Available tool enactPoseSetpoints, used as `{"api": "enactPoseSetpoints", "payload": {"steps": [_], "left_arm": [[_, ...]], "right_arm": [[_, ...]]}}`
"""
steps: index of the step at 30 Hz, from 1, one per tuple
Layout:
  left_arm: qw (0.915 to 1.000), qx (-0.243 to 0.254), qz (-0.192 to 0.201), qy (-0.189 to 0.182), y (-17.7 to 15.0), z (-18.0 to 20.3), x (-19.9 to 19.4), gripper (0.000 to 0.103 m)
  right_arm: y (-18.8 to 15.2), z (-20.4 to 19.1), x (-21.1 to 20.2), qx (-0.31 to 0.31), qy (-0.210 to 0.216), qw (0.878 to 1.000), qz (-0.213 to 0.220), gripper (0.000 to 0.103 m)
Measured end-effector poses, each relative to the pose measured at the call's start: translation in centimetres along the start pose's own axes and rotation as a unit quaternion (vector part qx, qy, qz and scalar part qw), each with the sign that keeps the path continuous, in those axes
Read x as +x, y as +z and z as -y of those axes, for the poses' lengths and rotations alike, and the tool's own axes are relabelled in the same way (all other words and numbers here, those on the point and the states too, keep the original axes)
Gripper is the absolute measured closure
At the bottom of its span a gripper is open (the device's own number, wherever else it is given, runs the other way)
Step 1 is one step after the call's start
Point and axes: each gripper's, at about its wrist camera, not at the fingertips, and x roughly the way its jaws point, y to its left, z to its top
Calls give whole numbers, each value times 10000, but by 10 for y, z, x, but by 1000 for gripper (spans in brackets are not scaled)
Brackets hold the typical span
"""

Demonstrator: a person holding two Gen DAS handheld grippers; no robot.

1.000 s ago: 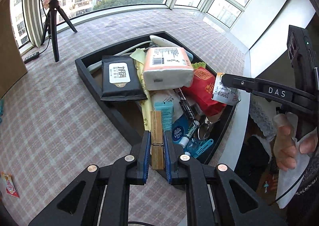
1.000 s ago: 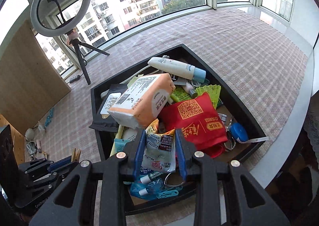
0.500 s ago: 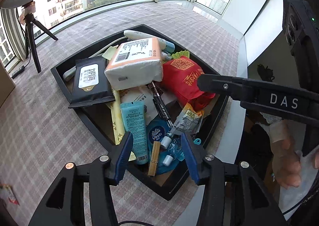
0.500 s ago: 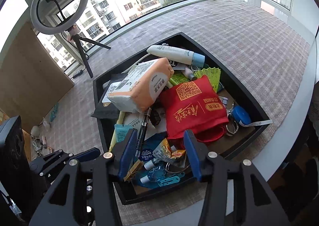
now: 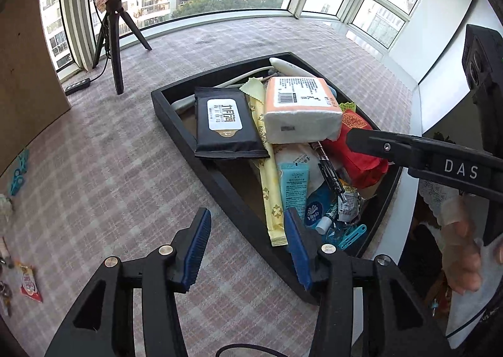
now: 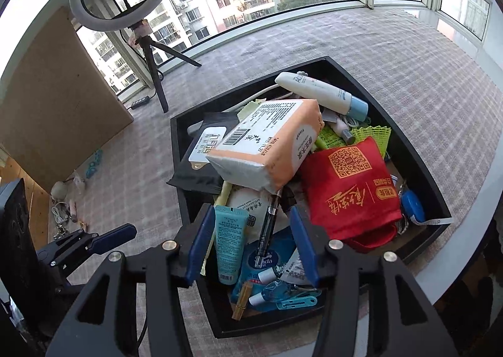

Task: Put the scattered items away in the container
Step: 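Carry the clothespin and sachet over the black tray and open both tools, then move both open tools back over the remaining items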

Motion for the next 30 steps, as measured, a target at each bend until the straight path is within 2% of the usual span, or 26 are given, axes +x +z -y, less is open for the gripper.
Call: {"api": "enactPoseSetpoints", "payload": {"steps": [7,13,19,26,30], "left_arm": [[9969,-684,174,357,-3,-59,-15,58],[9873,-1365,402,710,-6,-121,-35,58],[9700,-2009,599,1231,-11,-189,-55,58],[9396,-2813,675,1832,-24,-275,-62,58],[9270,-3171,614,1906,-34,-315,-55,58]], "right_arm": [[15,-45,20,-481,198,9986,-105,54],[33,-95,39,-1045,354,9938,-149,54],[51,-162,61,-1669,641,9837,-164,54],[63,-262,102,-2351,960,9668,-282,54],[66,-315,139,-2479,1145,9607,-498,54]]}}
